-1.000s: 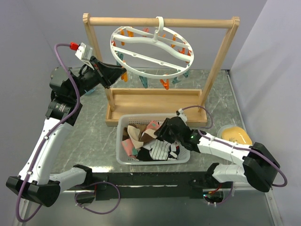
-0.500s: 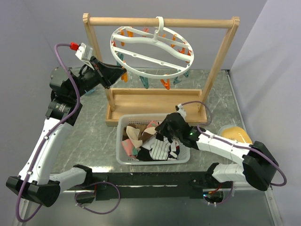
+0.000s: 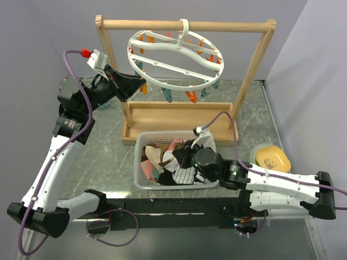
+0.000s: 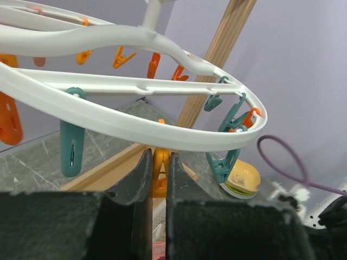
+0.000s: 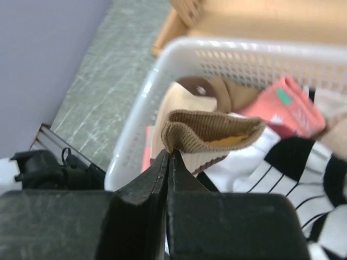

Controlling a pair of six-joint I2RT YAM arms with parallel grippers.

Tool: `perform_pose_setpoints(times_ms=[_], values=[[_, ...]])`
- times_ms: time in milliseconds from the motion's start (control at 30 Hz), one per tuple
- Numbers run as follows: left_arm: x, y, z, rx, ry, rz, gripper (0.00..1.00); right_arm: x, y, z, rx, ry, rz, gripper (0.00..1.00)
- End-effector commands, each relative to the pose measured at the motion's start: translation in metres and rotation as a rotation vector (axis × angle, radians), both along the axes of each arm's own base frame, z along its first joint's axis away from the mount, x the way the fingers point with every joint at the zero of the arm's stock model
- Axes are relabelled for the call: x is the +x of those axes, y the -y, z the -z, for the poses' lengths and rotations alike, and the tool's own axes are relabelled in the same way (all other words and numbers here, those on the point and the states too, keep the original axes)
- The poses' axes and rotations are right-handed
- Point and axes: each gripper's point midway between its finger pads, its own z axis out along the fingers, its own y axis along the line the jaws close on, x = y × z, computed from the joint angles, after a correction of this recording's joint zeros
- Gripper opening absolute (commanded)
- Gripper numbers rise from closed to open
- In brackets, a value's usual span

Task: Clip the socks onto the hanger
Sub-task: Pick up the sock from the bin.

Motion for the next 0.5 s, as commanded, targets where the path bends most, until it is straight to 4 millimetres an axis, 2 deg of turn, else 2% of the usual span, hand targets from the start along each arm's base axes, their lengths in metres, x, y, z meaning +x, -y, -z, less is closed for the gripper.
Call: perform_pose_setpoints(times_ms=[0,33,67,133,167,233,267,333,400,467], values=[[-0.008,0.001,-0.016,-0.016,0.032,0.021,0.01,0.005,0.018,-0.083,-0.006,0.256,0.013,0.00],[-0.009,0.001,-0.016,-0.018,0.036,0.022,0.01,0.001,0.019,-0.096,0.003,0.282,-0.006,0.00],[-0.008,0.001,-0.016,-0.018,0.034,0.021,0.01,0.001,0.022,-0.118,0.003,0.332,-0.017,0.00],[-0.008,0.000,-0.017,-0.018,0.037,0.019,0.01,-0.003,0.025,-0.137,-0.033,0.399,-0.050,0.00],[-0.009,0.000,-0.018,-0.018,0.037,0.019,0.01,-0.004,0.029,-0.159,-0.013,0.428,-0.045,0.00],[-0.009,0.001,-0.019,-0.019,0.039,0.021,0.01,-0.008,0.032,-0.178,-0.036,0.500,-0.087,0.00],[-0.008,0.001,-0.018,-0.020,0.036,0.021,0.01,-0.010,0.034,-0.196,-0.018,0.526,-0.095,0.00],[-0.009,0.001,-0.020,-0.023,0.038,0.022,0.01,-0.013,0.028,-0.209,-0.076,0.576,-0.154,0.00],[-0.009,0.001,-0.020,-0.025,0.037,0.023,0.01,-0.009,0.014,-0.201,-0.157,0.566,-0.182,0.00],[-0.010,0.001,-0.021,-0.027,0.040,0.026,0.01,-0.009,0.009,-0.201,-0.213,0.563,-0.201,0.00]])
